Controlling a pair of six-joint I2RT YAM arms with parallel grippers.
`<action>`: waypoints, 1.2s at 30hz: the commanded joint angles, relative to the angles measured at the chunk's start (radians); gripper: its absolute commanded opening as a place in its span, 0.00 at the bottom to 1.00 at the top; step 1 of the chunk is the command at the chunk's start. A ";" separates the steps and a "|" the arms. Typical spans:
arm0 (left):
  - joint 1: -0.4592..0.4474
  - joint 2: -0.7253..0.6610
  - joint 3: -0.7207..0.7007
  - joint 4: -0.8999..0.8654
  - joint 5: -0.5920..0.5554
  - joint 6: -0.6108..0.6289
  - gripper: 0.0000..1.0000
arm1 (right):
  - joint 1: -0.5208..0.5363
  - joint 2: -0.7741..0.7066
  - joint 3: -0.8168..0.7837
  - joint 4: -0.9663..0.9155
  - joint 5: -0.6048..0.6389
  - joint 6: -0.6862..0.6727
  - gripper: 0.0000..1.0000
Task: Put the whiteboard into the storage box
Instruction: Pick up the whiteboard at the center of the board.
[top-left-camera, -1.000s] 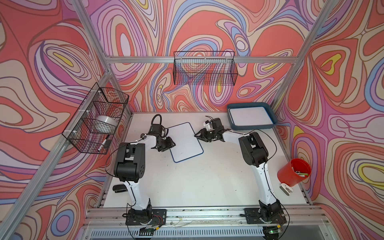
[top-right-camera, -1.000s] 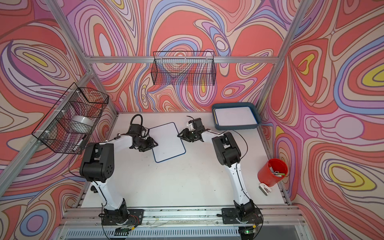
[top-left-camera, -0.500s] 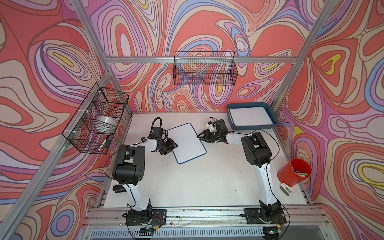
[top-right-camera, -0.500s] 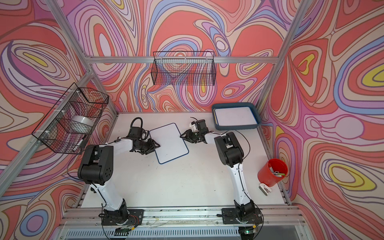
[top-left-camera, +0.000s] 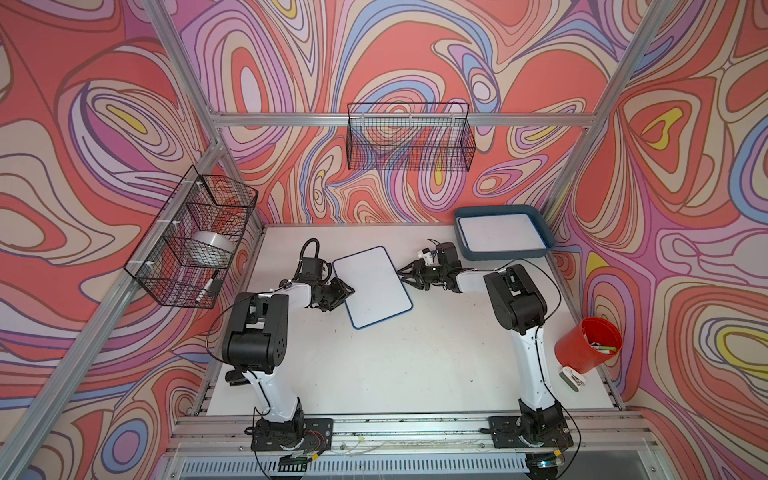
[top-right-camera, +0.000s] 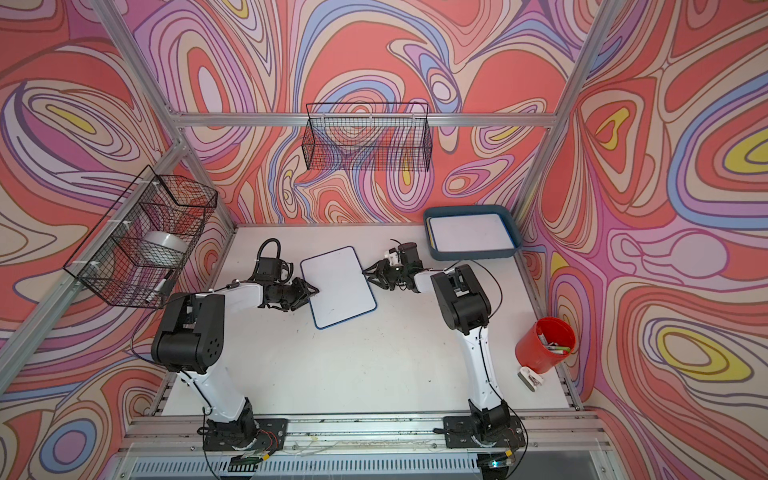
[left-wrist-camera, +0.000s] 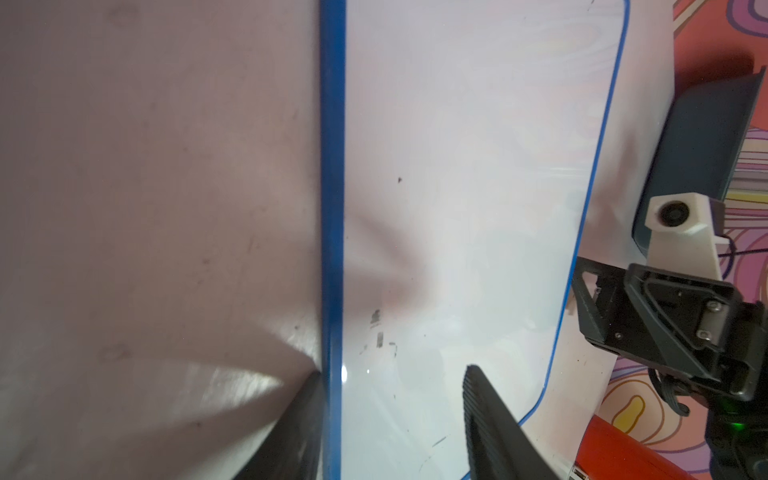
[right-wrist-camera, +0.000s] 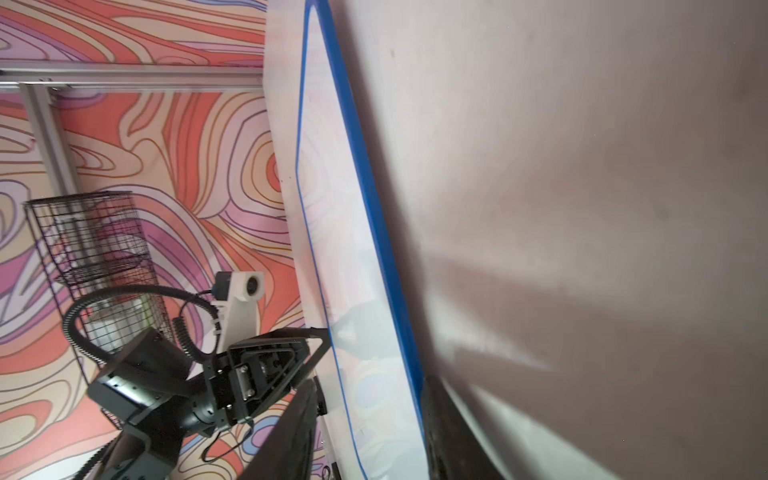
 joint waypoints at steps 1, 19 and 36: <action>-0.062 0.026 -0.030 0.074 0.182 -0.036 0.50 | 0.121 -0.055 -0.008 0.123 -0.312 0.114 0.43; -0.077 0.033 -0.079 0.272 0.254 -0.171 0.49 | 0.121 -0.038 -0.047 0.135 -0.284 0.117 0.44; -0.110 0.058 -0.117 0.400 0.262 -0.252 0.48 | 0.118 0.037 -0.082 0.465 -0.210 0.367 0.43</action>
